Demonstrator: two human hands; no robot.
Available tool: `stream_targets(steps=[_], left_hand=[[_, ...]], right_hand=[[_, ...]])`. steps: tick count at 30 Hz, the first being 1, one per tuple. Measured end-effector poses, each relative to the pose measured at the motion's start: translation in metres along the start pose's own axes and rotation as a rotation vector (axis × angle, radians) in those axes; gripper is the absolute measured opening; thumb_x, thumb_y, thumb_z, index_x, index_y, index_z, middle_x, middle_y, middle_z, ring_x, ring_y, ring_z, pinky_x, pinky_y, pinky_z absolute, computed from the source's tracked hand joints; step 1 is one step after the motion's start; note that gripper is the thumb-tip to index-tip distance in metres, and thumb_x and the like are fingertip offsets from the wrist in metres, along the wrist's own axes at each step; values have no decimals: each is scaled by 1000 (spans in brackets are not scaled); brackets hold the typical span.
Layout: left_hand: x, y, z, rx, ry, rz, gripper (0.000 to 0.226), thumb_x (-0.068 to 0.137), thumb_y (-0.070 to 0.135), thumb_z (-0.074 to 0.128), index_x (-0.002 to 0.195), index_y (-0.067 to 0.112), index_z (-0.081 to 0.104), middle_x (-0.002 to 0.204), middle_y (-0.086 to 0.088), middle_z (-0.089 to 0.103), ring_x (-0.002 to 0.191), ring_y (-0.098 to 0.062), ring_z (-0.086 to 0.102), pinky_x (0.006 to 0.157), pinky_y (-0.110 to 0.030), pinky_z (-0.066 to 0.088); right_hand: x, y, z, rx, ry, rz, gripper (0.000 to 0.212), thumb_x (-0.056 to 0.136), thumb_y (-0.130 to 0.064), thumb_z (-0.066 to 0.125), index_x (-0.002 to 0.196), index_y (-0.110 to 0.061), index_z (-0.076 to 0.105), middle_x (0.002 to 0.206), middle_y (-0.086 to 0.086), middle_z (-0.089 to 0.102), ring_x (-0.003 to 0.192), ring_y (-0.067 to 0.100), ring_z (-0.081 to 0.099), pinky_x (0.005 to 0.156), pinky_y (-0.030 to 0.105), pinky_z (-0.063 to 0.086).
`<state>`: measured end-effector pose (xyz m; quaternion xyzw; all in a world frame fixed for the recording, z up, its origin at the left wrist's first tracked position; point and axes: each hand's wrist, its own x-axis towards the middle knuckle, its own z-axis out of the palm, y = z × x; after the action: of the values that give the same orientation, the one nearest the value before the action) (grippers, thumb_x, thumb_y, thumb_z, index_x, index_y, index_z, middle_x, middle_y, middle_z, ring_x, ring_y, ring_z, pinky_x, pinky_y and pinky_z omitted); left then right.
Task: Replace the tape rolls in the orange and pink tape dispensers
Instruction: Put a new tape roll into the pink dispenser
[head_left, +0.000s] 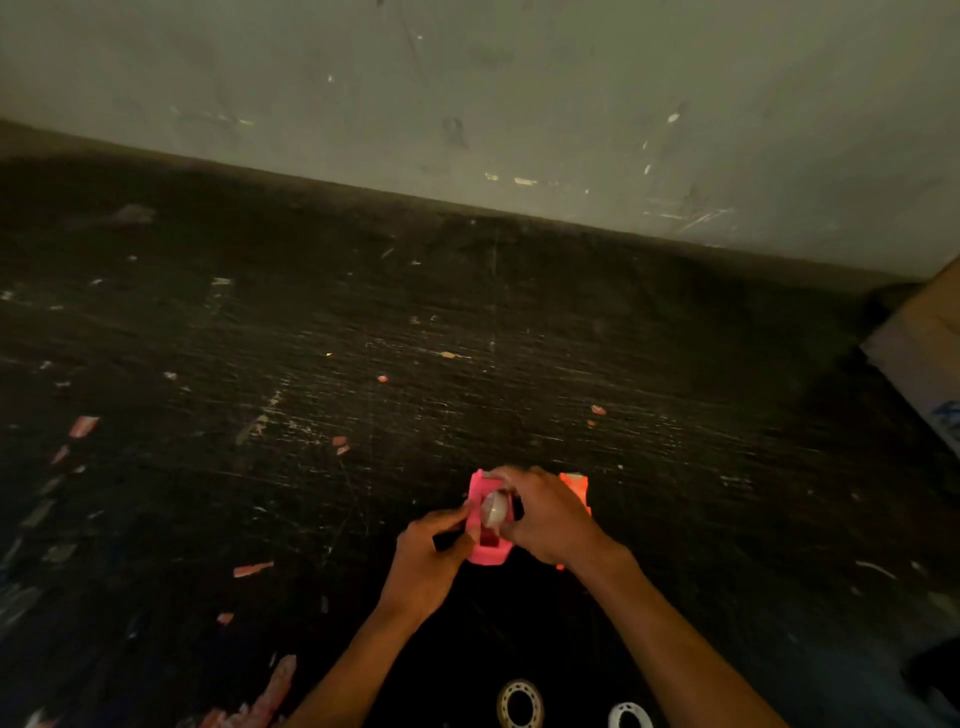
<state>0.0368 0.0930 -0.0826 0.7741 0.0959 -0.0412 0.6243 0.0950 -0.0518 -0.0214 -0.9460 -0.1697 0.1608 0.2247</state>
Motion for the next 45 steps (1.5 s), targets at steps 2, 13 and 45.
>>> stream_targets(steps=[2,13,45], left_hand=[[-1,1,1,6,7,15,35,83,10,65,117,18,65,107,11,67,94,12,61,88,-10,47],[2,-4,2,65,28,-1,27,82,8,64,107,16,71,104,5,71,100,-4,65,77,-2,45],[-12,6,11,115,103,-12,26,84,9,62,106,19,71,94,6,73,85,3,66,83,-18,52]], right_hand=[[5,-9,-5,-108,-45,-2,46,79,-23,68,121,-22,52,120,8,61,113,26,54,93,40,47],[16,-36,-14,-278,-168,5,49,86,-6,58,132,-7,41,133,17,48,123,33,47,99,39,42],[-6,-11,15,130,26,-17,22,74,-25,74,95,-22,69,107,1,68,99,12,62,88,30,52]])
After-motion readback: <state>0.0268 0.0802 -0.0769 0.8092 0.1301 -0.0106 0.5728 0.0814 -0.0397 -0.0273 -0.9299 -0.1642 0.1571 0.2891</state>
